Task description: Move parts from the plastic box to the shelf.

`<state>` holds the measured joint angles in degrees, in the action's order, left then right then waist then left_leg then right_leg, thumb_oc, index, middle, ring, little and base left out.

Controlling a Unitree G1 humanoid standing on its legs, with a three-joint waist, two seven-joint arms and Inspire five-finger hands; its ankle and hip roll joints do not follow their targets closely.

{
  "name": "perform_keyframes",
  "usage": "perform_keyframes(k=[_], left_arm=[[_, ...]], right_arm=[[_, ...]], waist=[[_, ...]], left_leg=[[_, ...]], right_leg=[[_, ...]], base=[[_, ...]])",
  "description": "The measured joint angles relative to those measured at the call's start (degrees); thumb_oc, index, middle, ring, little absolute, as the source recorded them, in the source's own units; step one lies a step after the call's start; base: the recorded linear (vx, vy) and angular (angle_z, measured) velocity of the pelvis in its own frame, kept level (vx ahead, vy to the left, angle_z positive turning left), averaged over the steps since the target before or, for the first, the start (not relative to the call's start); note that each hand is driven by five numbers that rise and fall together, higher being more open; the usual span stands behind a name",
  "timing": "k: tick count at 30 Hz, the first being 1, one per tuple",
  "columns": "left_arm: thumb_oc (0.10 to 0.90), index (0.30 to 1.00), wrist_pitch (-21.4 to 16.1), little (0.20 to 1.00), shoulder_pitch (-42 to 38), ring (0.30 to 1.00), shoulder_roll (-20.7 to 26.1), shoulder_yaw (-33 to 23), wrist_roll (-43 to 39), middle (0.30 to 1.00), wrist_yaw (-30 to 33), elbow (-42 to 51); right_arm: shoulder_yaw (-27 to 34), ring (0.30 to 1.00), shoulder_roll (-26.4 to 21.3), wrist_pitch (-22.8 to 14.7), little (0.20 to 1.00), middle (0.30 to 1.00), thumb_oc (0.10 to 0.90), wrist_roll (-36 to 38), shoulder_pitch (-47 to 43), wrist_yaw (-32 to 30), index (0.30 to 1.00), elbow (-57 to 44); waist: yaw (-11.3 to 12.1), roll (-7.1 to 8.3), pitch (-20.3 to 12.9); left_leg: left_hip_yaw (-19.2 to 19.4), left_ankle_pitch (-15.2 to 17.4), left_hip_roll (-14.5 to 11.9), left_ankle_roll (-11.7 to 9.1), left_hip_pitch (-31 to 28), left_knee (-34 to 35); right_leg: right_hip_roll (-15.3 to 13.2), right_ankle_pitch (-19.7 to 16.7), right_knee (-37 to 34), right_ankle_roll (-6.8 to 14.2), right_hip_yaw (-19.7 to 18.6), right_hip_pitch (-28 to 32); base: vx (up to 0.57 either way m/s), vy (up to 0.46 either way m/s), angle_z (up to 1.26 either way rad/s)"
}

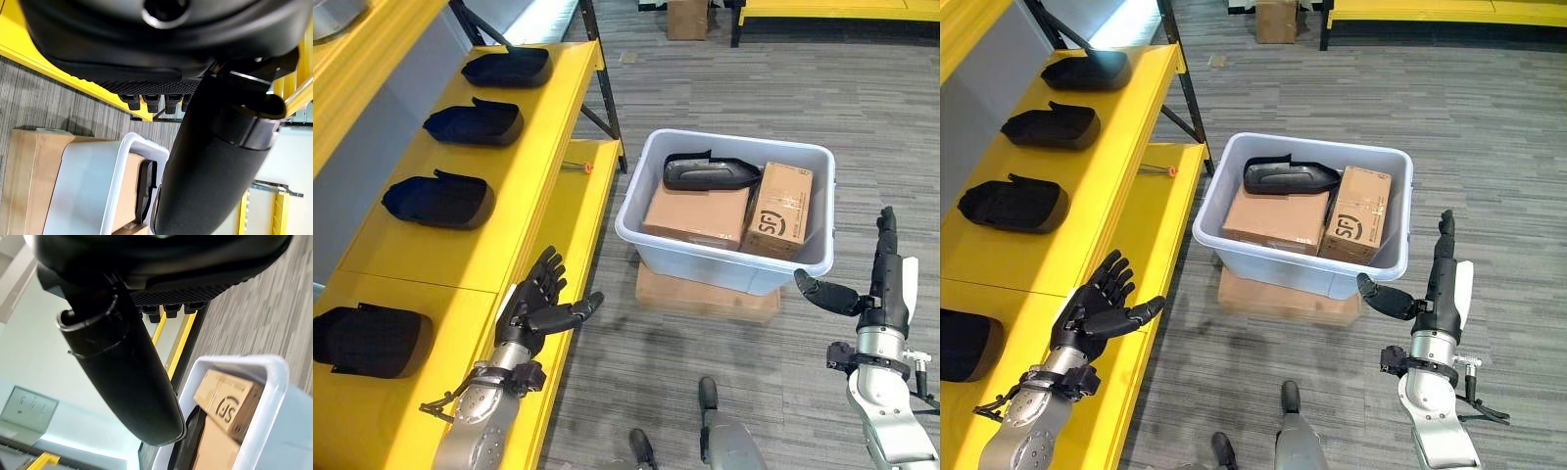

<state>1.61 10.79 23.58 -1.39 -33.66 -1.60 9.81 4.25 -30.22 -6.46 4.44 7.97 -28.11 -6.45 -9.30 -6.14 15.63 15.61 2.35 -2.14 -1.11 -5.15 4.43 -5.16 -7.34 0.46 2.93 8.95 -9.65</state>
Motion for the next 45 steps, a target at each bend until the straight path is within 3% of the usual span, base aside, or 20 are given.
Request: perform_keyframes(k=[7, 13, 14, 15, 16, 17, 18, 19, 23, 26, 29, 30, 31, 32, 33, 34, 37, 38, 39, 45], left_arm=[[0.900, 1.000, -0.4, 1.000, -3.4, 1.000, -0.3, 2.2, -2.2, 1.000, 0.8, 0.0], [0.900, 1.000, -0.7, 1.000, -6.1, 1.000, -0.5, 2.1, -4.0, 1.000, 2.4, 2.5], [0.900, 1.000, -0.7, 1.000, -6.3, 1.000, 0.0, 2.1, -3.9, 1.000, 2.3, 3.1], [0.900, 1.000, -0.4, 1.000, -7.4, 1.000, -0.1, 2.3, -3.7, 1.000, 2.5, 3.2], [0.900, 1.000, -0.3, 1.000, -7.3, 1.000, -0.2, 2.4, -3.6, 1.000, 2.7, 3.2], [0.900, 1.000, -0.3, 1.000, -7.0, 1.000, -0.2, 2.4, -3.6, 1.000, 2.7, 3.4], [0.900, 1.000, -0.4, 1.000, -7.0, 1.000, -0.2, 2.1, -3.6, 1.000, 2.6, 3.6], [0.900, 1.000, -0.4, 1.000, -6.5, 1.000, -0.2, 1.9, -3.5, 1.000, 2.8, 3.4], [0.900, 1.000, -0.3, 1.000, -3.5, 1.000, 0.2, 1.8, -1.9, 1.000, 3.6, 2.0], [0.900, 1.000, -1.0, 1.000, -3.1, 1.000, 0.5, 1.5, -2.0, 1.000, 3.4, -0.2], [0.900, 1.000, -1.0, 1.000, -2.4, 1.000, -0.1, 1.4, -1.9, 1.000, 3.2, -3.4], [0.900, 1.000, -1.0, 1.000, -1.0, 1.000, -0.6, 1.6, -1.9, 1.000, 2.3, -4.8], [0.900, 1.000, -1.5, 1.000, 0.3, 1.000, -3.2, 1.1, -1.9, 1.000, 2.1, -4.3], [0.900, 1.000, -2.7, 1.000, 2.4, 1.000, -4.2, 0.0, -2.0, 1.000, 2.2, -2.8], [0.900, 1.000, -2.9, 1.000, -1.7, 1.000, -4.2, 1.2, -2.0, 1.000, 1.7, -6.7], [0.900, 1.000, -2.9, 1.000, -2.6, 1.000, -4.1, 1.4, -2.0, 1.000, 1.4, -6.7], [0.900, 1.000, -3.0, 1.000, -3.2, 1.000, -4.1, 1.9, -2.0, 1.000, 1.1, -4.3], [0.900, 1.000, -3.0, 1.000, -3.1, 1.000, -4.0, 1.7, -2.0, 1.000, 1.2, -4.3], [0.900, 1.000, -3.1, 1.000, -3.1, 1.000, -3.5, 1.0, -2.0, 1.000, 1.3, -4.2], [0.900, 1.000, -2.7, 1.000, -0.5, 1.000, -3.3, 1.3, -2.0, 1.000, 1.1, -3.0]], right_arm=[[0.0, 1.000, 0.0, 0.5, 1.000, 1.000, 0.900, -2.2, -0.6, -0.9, 1.000, 0.0], [0.2, 1.000, 0.9, 0.5, 1.000, 1.000, 0.900, -2.2, -1.6, 1.0, 1.000, -0.6], [-0.1, 1.000, 1.2, 0.5, 1.000, 1.000, 0.900, -2.1, -1.9, 1.5, 1.000, -0.7], [-0.4, 1.000, 2.0, 0.6, 1.000, 1.000, 0.900, -2.1, -2.0, 2.9, 1.000, -0.8], [-0.9, 1.000, 2.0, 0.5, 1.000, 1.000, 0.900, -2.1, -2.1, 4.1, 1.000, -0.7], [-1.0, 1.000, 2.0, 0.6, 1.000, 1.000, 0.900, -2.2, -2.1, 4.6, 1.000, -0.5], [-1.0, 1.000, 3.0, 0.7, 1.000, 1.000, 0.900, -2.1, -2.3, 5.0, 1.000, -0.2], [-1.6, 1.000, 4.1, 0.9, 1.000, 1.000, 0.900, -2.0, -2.3, 5.8, 1.000, 0.1], [-3.6, 1.000, 3.8, 1.1, 1.000, 1.000, 0.900, -1.7, 0.8, 8.1, 1.000, -0.1], [-3.7, 1.000, 3.1, 0.9, 1.000, 1.000, 0.900, -0.8, 3.0, 8.3, 1.000, 0.0], [-4.1, 1.000, 2.6, 1.0, 1.000, 1.000, 0.900, -0.7, 3.6, 9.4, 1.000, -0.1], [-4.1, 1.000, 1.1, 1.0, 1.000, 1.000, 0.900, 0.0, 4.1, 9.9, 1.000, -0.1], [-4.1, 1.000, -3.8, 0.7, 1.000, 1.000, 0.900, 0.4, 4.8, 10.4, 1.000, -1.6], [-4.3, 1.000, -7.6, 0.1, 1.000, 1.000, 0.900, 0.4, 5.4, 10.8, 1.000, -3.8], [-2.2, 1.000, -5.8, -0.3, 1.000, 1.000, 0.900, 0.9, 6.1, 9.9, 1.000, -2.6], [-2.5, 1.000, -5.1, 1.1, 1.000, 1.000, 0.900, 1.7, 6.2, 10.0, 1.000, -1.6], [-3.5, 1.000, -3.7, 1.3, 1.000, 1.000, 0.900, 2.0, 8.5, 10.4, 1.000, -1.5], [-3.7, 1.000, -3.4, 1.2, 1.000, 1.000, 0.900, 2.0, 8.0, 10.8, 1.000, -1.7], [-3.5, 1.000, -3.5, 0.5, 1.000, 1.000, 0.900, 1.8, 6.5, 10.9, 1.000, -2.6], [-3.0, 1.000, -3.0, 0.7, 1.000, 1.000, 0.900, 1.6, 5.6, 10.7, 1.000, -2.5]], waist=[[-1.0, -1.34, 0.6], [-1.5, 0.58, 0.7], [-1.4, 1.92, 0.6], [-0.9, 4.43, 0.5], [0.0, 5.21, 0.5], [0.4, 6.14, 0.7], [1.4, 6.90, 0.7], [2.4, 8.42, 1.2], [2.3, 8.46, 1.3], [2.4, 8.31, 1.1], [2.9, 9.40, 1.0], [2.2, 7.90, 1.2], [1.3, 0.62, 1.0], [1.7, -0.48, -1.4], [-2.6, 0.47, 0.0], [-2.2, 2.37, 0.0], [-1.3, 3.44, 0.6], [-0.8, 3.19, 0.8], [0.5, 3.44, 1.1], [2.0, 2.07, 0.9]], left_leg=[[1.4, -0.1, -0.7, -0.2, 0.0, -0.2], [1.3, 3.1, -4.5, -3.9, 0.0, -7.0], [1.4, 2.3, -4.9, -5.3, 1.6, -10.2], [0.9, 1.1, -6.6, -7.0, 6.5, -21.8], [-4.6, -0.7, -8.7, -6.8, 14.2, -38.3], [-7.6, -1.0, -8.7, -7.4, 19.4, -46.1], [-7.1, 0.5, -8.3, -4.9, 24.2, -51.1], [-4.3, 1.3, -7.8, -3.0, 26.2, -46.8], [0.7, -3.9, -6.9, -2.7, 23.8, -18.9], [-7.2, -8.4, -4.8, -2.4, 23.0, -2.4], [-9.3, -10.1, -3.9, -0.3, 21.6, -2.5], [-7.7, -11.9, -2.2, 2.8, 18.5, -4.0], [-8.2, -19.7, -6.6, 12.6, 17.4, -6.0], [-7.0, -18.2, -7.2, 14.6, 16.0, -4.8], [-5.7, -14.9, -6.1, 4.8, 13.8, -3.0], [-3.8, -13.8, -4.9, 4.1, 12.5, -3.7], [-3.5, -15.1, -5.0, 3.2, 8.7, -4.9], [-3.6, -15.1, -5.6, 3.2, 7.7, -4.4], [-3.5, -14.9, -4.4, 2.1, 7.1, -3.5], [-3.5, -11.2, -4.2, -1.2, 6.8, -2.7]], right_leg=[[0.5, 2.3, 4.3, -0.7, -0.6, -2.6], [2.1, 11.8, 16.3, -4.4, 1.9, -5.6], [2.1, 12.2, 16.2, -5.3, 1.9, -5.0], [2.4, 12.5, 14.6, -6.1, 1.4, -3.4], [4.0, 12.3, 13.9, -7.8, 0.1, -1.6], [4.8, 12.3, 13.9, -8.9, -0.8, -1.2], [4.7, 12.0, 12.6, -9.1, -2.3, -0.6], [4.9, 10.1, 10.8, -8.4, -3.4, 0.9], [7.9, 9.3, 3.7, -8.0, -3.6, 11.5], [9.3, 10.0, 3.2, -6.9, -6.2, 14.3], [8.8, 10.1, 2.7, -6.7, -8.3, 17.1], [9.7, 12.3, 11.1, -3.1, -8.1, 15.5], [14.1, 16.2, 29.7, -4.9, -9.4, 5.1], [11.2, 20.5, 28.0, -8.6, -11.4, 1.7], [7.3, 22.5, 25.5, -5.7, -8.8, 4.2], [5.7, 22.4, 24.9, -5.4, -9.4, 4.7], [5.1, 20.7, 20.7, -2.9, -7.8, 9.2], [5.0, 21.0, 25.9, -0.8, -8.0, 7.1], [3.1, 19.4, 17.6, -3.1, -7.0, 8.3], [3.1, 18.7, 14.3, -1.7, -5.7, 10.1]], base=[[0.07, -0.086, -0.09], [0.15, -0.320, -0.01], [0.19, -0.367, 0.00], [0.22, -0.412, -0.14], [0.20, -0.313, -0.23], [0.16, -0.129, -0.45], [0.13, 0.038, -0.61], [0.16, 0.099, -0.68], [0.18, 0.162, -0.51], [0.19, 0.130, -0.56], [0.11, 0.108, -0.47], [0.10, 0.146, -0.67], [0.13, 0.196, -0.99], [0.11, 0.172, -0.05], [0.08, 0.132, 0.26], [0.07, 0.134, 0.67], [0.07, 0.122, 0.27], [0.11, 0.147, 0.27], [0.09, 0.095, 0.21], [0.05, 0.031, 0.16]])
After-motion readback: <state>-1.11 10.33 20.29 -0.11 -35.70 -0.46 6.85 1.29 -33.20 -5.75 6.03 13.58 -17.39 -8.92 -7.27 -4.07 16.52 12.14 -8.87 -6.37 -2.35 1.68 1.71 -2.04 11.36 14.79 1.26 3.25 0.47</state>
